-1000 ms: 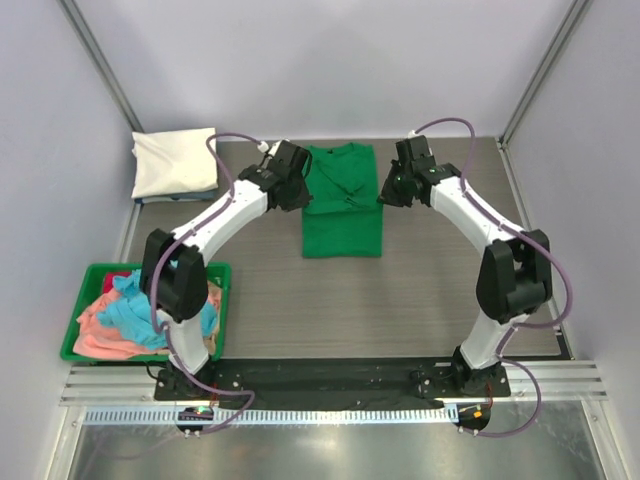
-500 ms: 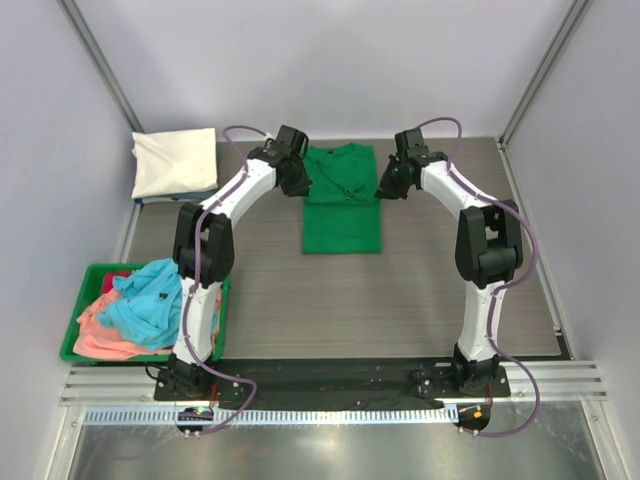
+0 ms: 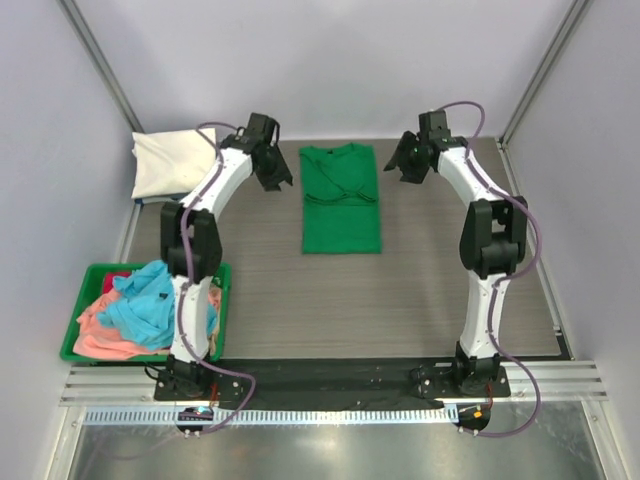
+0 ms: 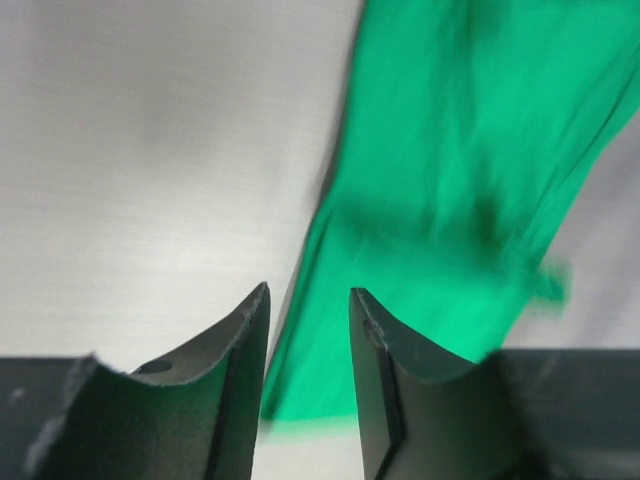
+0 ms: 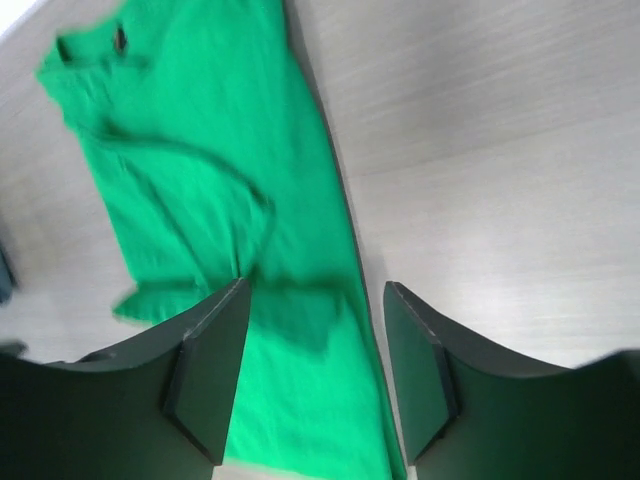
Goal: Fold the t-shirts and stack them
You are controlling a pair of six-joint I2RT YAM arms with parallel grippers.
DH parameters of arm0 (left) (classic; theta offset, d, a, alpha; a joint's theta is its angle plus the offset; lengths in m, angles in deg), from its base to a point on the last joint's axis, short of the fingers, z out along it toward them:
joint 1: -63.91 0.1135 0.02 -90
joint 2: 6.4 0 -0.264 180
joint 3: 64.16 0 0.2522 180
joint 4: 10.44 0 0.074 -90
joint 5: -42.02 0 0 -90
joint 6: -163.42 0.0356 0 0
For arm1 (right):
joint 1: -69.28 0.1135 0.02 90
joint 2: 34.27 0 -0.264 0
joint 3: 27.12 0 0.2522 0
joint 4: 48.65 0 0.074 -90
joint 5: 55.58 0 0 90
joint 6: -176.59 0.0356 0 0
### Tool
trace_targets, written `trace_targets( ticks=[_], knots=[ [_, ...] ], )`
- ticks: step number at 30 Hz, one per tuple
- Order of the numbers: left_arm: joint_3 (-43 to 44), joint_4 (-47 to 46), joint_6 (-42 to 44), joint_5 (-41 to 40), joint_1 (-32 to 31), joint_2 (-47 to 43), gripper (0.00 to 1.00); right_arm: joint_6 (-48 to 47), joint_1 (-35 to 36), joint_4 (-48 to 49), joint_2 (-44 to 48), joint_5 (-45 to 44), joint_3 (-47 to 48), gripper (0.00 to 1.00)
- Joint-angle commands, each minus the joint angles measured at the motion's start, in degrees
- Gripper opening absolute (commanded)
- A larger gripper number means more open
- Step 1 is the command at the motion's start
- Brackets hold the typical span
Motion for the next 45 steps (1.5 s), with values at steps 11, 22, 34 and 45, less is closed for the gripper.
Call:
trace_targets(
  ticks=[11, 22, 34, 45],
  knots=[
    [-42.46, -26.89, -2.94, 8.40, -11.26, -18.53, 0.35, -0.76, 12.88, 8.95, 10.06, 4.42, -19.49, 0.50],
    [-50.27, -28.38, -3.29, 6.20, -13.81, -18.61, 0.32, -2.25, 14.38, 6.84, -3.74, 2.68, -4.75, 0.47],
    [-57.93, -29.88, -2.94, 6.64, -14.08, -23.61, 0.30, -1.99, 9.72, 0.68, -18.35, 3.64, 32.18, 0.48],
    [-56.26, -21.80, 0.40, -1.79, -13.99, -37.84, 0.56, -0.23, 9.19, 15.43, 21.01, 2.41, -25.86, 0.60]
  ],
)
